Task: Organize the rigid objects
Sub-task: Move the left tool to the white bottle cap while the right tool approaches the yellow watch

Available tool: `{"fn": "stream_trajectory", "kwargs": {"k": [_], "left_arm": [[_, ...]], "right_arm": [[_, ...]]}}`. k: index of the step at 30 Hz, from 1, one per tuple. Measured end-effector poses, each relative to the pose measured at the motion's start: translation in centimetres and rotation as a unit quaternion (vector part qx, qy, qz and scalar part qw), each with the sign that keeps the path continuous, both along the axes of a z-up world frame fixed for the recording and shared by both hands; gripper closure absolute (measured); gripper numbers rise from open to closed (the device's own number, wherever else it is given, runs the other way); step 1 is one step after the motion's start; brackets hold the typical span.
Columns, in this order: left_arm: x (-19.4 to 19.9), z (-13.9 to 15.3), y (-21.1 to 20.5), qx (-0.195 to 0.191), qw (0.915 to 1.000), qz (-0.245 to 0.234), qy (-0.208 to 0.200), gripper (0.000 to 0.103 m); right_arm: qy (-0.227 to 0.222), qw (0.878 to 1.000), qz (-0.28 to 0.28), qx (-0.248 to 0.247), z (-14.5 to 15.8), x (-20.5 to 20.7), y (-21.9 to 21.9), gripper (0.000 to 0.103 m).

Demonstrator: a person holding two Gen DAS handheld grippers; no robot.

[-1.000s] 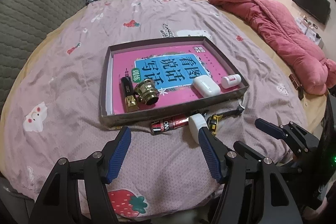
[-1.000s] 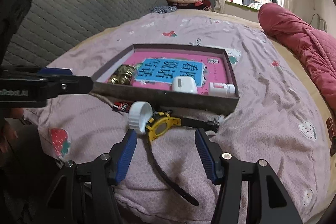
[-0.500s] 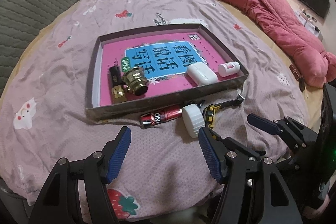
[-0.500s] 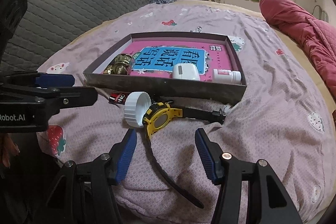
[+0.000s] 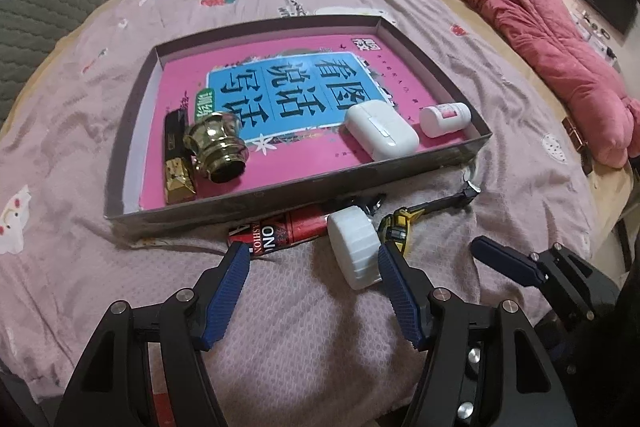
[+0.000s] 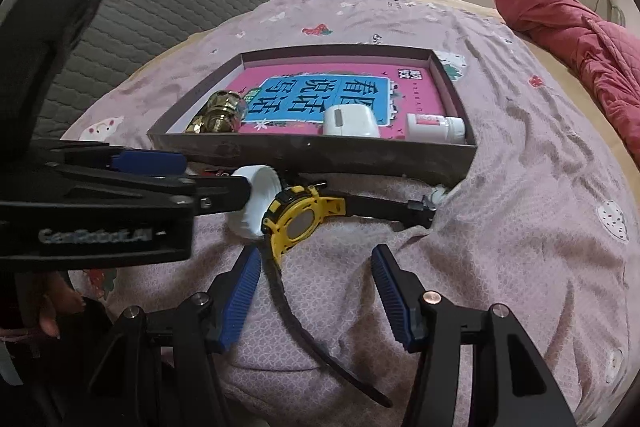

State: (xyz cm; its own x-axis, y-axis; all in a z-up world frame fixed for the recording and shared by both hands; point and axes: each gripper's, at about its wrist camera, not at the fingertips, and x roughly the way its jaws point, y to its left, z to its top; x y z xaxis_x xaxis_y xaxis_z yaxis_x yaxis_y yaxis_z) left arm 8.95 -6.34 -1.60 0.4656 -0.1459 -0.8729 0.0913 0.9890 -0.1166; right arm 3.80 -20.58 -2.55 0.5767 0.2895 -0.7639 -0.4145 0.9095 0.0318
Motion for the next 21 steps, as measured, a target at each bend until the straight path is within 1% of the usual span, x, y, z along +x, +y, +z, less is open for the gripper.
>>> {"fn": "stream_trajectory", "kwargs": {"k": [2,5,7,9,12,16,19,21], "left_arm": [[0.3,-0.1,-0.1,-0.008,1.0,-0.002,0.003,0.033],[0.4,-0.2,-0.2,-0.007,1.0,-0.004,0.002,0.032],[0.5,-0.3,0.0,-0.015,0.9999,-0.001,0.004,0.031],[0.7,-0.6,0.3,-0.023,0.9997,0.005,0.009,0.028],[1.1,-0.7,0.4,-0.035,0.9992,0.011,0.018,0.027],[0.9,-0.5,-0.3,-0.018,0.9998,0.005,0.007,0.027],[1.0,-0.9,-0.9,-0.017,0.9997,-0.003,0.014,0.027],[1.0,-1.0,-1.0,-0.016,0.9998,-0.005,0.012,0.027]], "right_arm": [[0.001,1.0,0.001,0.0,-0.1,0.0,0.1,0.046],[0.005,1.0,-0.001,-0.001,-0.4,0.1,0.1,0.046],[0.008,1.0,-0.001,-0.002,-0.6,0.2,0.2,0.046],[0.009,1.0,0.001,-0.005,-0.7,0.2,0.4,0.046],[0.011,1.0,0.004,-0.008,-0.9,0.3,0.6,0.046],[0.013,1.0,0.001,-0.007,-1.0,0.3,0.5,0.046],[0.015,1.0,-0.002,-0.004,-1.0,0.5,0.4,0.046],[0.016,1.0,-0.003,-0.003,-1.0,0.5,0.3,0.046]]}}
